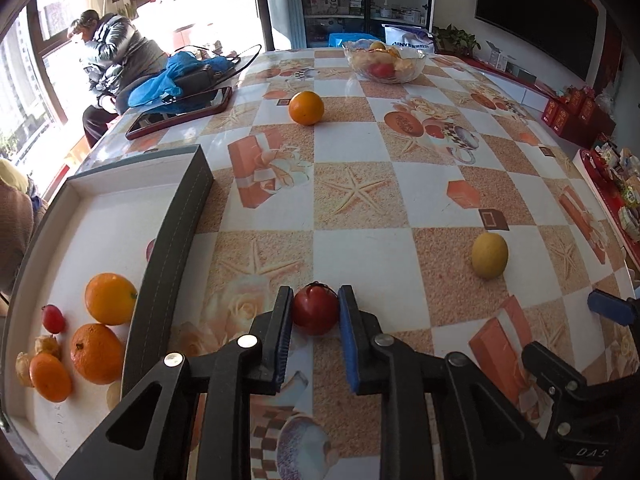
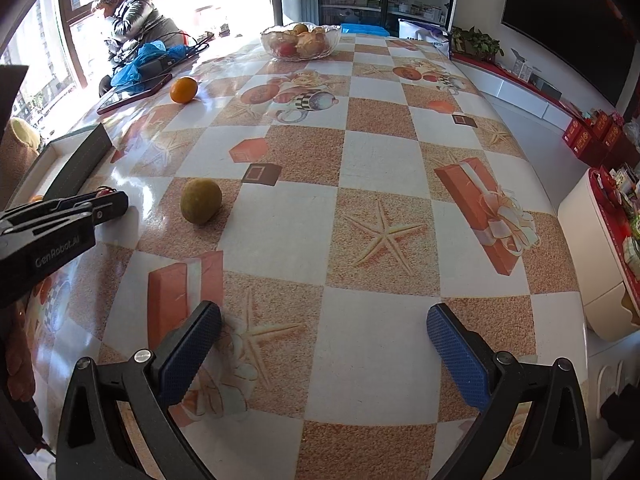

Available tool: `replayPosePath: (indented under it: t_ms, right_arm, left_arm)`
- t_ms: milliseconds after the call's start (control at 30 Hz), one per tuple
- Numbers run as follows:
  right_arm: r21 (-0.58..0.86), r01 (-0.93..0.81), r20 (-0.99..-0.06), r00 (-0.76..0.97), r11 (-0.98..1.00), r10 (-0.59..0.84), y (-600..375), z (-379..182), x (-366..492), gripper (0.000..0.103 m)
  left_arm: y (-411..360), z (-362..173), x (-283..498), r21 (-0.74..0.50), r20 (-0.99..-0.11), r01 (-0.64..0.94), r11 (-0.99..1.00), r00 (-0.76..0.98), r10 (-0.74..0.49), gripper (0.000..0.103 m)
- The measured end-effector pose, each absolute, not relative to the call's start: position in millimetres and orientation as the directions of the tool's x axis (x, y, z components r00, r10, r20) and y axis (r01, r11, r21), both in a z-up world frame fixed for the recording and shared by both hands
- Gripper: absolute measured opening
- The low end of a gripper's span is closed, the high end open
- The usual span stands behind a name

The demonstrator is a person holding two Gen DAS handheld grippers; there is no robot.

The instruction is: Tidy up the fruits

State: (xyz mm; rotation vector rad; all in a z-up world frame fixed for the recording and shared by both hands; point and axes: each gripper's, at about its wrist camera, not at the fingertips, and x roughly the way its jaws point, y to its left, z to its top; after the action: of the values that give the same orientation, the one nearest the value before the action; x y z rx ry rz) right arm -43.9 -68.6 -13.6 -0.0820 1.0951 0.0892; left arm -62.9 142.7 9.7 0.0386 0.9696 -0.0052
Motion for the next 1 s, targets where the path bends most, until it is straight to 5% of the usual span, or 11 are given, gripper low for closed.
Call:
replayPosePath:
  t_ms: [400, 467, 600, 1000]
  right_arm:
    - [-0.027, -0.167, -0.913, 0.406, 0.986, 0.044, -1.6, -18.3, 11.1, 0.102]
    - [-0.029, -0.171, -0.901, 0.431, 0.985, 0.048, 1.8, -15.2, 11.3, 0.093]
    - [-0.033, -0.184, -0.883, 0.466, 0.982, 0.058, 4.8, -6.3, 7.0, 0.027]
    - [-0.03, -0.239, -0.817, 0.566, 0.971, 0.114, -24.8, -10.2, -51.1, 0.028]
  left_arm:
    - [157.5, 8.6, -79.1, 0.037, -0.803, -0.016, 0.999, 0.595, 0.039, 0.029]
    - [158.5, 7.6, -78.7, 0.032, -0.797, -0.031, 0.999, 0.603, 0.044, 0.035]
    - [159.5, 7.7, -76.6, 0.022, -0.797, -0.04, 0.999, 0.602, 0.041, 0.037]
    - [156.8, 7.1, -77.9, 0.025, -0.792, -0.04, 0.999, 0.609, 0.045, 0.038]
